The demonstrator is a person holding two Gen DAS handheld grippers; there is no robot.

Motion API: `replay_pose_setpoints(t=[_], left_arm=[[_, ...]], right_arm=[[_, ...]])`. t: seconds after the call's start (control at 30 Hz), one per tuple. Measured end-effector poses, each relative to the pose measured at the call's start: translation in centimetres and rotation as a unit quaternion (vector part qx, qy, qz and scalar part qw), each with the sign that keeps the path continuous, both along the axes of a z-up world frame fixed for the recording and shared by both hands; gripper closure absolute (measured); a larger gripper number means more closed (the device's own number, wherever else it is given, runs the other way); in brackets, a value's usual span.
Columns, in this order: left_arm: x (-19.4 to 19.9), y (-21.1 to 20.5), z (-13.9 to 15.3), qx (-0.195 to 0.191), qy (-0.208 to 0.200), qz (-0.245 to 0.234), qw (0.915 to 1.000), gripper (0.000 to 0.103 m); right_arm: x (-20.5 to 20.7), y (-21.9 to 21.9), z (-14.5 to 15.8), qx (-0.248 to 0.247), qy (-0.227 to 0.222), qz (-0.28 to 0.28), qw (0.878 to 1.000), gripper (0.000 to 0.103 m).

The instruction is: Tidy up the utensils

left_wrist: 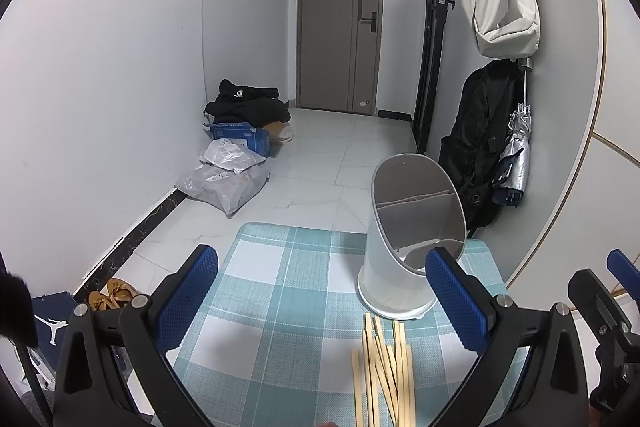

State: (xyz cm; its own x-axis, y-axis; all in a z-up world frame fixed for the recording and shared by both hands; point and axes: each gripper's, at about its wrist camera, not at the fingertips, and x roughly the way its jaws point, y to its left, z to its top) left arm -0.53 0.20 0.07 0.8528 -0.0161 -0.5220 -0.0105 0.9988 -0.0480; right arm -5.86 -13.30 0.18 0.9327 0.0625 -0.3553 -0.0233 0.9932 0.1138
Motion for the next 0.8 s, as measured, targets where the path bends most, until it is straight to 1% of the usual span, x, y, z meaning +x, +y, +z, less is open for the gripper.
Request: replay_pose_setpoints(t=[0.17,0.27,0.37,0.53,0.63,0.7,0.8], left_arm=[[-0.2,0.0,0.2,0.002,-0.007,0.0,1.0,0.001],[-0.8,0.3,0.5,0.004,-0.034,0.015,0.9993,0.001],[-0.7,0.4,0.7,0.001,-0.041,0.012,0.9991,0.001],[-0.1,0.4,0.2,-0.007,-0.022,0.009,0.9997,0.001],[0.2,0.6,-0.2,-0.008,-0.01,0.009,0.9999,0.001],[0.5,0.7,-0.5,-0.003,-0.001,0.013,0.9999,0.001],[1.2,1.0,-1.4,0.005,0.018,0.015,0.9997,0.001]], right_arm=[[0.1,0.0,-0.1,0.003,0.005,0.002,1.0,0.0],[0.1,0.0,-0.1,0.006,0.006,0.002,1.0,0.0],[0.2,-0.1,-0.1,0.009,0.009,0.005,1.0,0.0],[0.4,0.0,-0.3,0.013,0.017,0.005,1.0,0.0],[0.9,0.1,-0.6,0.011,0.03,0.007,0.999,0.0],[1.4,0.2,-1.1,0.015,0.049,0.012,0.999,0.0],[2.8,0.2,-2.5,0.027,0.099,0.027,0.994,0.0]])
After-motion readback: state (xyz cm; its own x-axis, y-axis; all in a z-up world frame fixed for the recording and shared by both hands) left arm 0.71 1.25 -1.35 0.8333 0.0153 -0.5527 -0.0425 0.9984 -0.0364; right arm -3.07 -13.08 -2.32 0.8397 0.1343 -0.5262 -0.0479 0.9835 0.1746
